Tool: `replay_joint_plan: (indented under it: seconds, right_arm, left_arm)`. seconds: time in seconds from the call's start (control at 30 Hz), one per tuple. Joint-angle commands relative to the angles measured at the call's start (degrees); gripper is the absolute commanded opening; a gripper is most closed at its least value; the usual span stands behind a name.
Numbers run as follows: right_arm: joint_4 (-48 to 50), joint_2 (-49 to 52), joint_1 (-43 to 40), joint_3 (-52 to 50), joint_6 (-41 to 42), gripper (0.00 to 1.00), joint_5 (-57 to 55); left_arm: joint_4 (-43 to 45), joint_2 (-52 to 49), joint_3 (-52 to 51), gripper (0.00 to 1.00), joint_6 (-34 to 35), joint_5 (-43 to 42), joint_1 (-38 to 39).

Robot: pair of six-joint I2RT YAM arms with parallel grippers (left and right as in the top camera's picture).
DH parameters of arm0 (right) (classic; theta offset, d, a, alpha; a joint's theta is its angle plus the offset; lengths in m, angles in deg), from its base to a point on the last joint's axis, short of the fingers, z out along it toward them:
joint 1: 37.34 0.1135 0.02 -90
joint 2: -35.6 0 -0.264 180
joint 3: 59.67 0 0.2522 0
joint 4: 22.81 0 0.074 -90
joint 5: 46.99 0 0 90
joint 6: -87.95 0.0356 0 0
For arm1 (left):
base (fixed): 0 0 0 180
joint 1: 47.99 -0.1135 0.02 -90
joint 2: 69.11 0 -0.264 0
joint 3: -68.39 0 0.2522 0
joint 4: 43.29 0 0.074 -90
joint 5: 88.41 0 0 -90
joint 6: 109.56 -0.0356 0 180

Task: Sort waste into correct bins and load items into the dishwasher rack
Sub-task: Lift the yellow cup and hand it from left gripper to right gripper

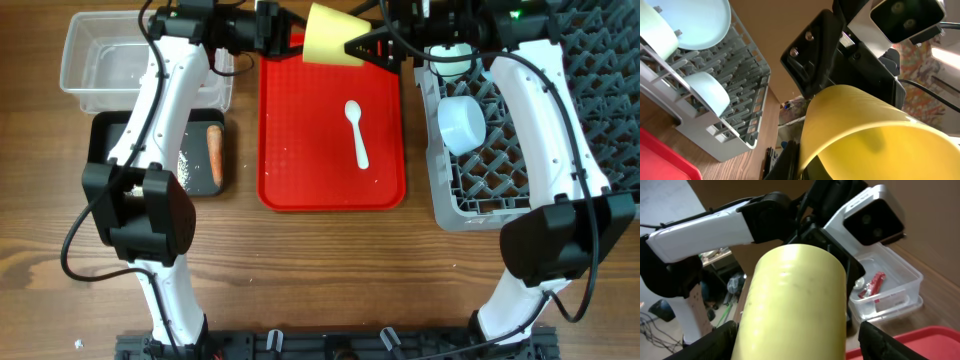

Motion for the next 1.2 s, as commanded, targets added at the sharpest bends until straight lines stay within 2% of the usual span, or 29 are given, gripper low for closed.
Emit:
replay_joint_plan:
  seconds: [0.0,0.3,0.5,0.7,0.8,0.9,1.17]
  right_arm:
    - [0.0,1.1,0.8,0.2,-1.4,0.74,1.7]
    - [-0.8,1.1,2.1,0.2,-1.6,0.73,0.5]
    - [-1.0,1.1,2.1,0.2,-1.5,0.67,0.3]
    - [-1.5,1.1,2.1,0.2,-1.4,0.67,-1.3]
    - [-1.7,1.1,2.2,0.2,-1.4,0.68,-1.8]
    - [-2.2,1.1,2.2,0.2,-1.5,0.77,-3.2]
    - [-2.6,1.1,2.1,0.2,-1.5,0.78,-5.7]
  left_arm:
    - [0.0,0.4,0.7,0.04,-0.3,-2.6,0.1]
    - [0.9,0.4,0.7,0.04,-0.3,-2.6,0.1]
    - [1.4,0.4,0.7,0.04,-0.3,-2.6,0.1]
    - [2.6,0.4,0.7,0.04,-0.3,-2.6,0.1]
    - [2.6,0.4,0.7,0.04,-0.3,-2.6,0.1]
    - [2.6,0.4,0.7,0.04,-0.3,-2.6,0.1]
    - [2.6,0.4,0.7,0.04,-0.3,-2.6,0.1]
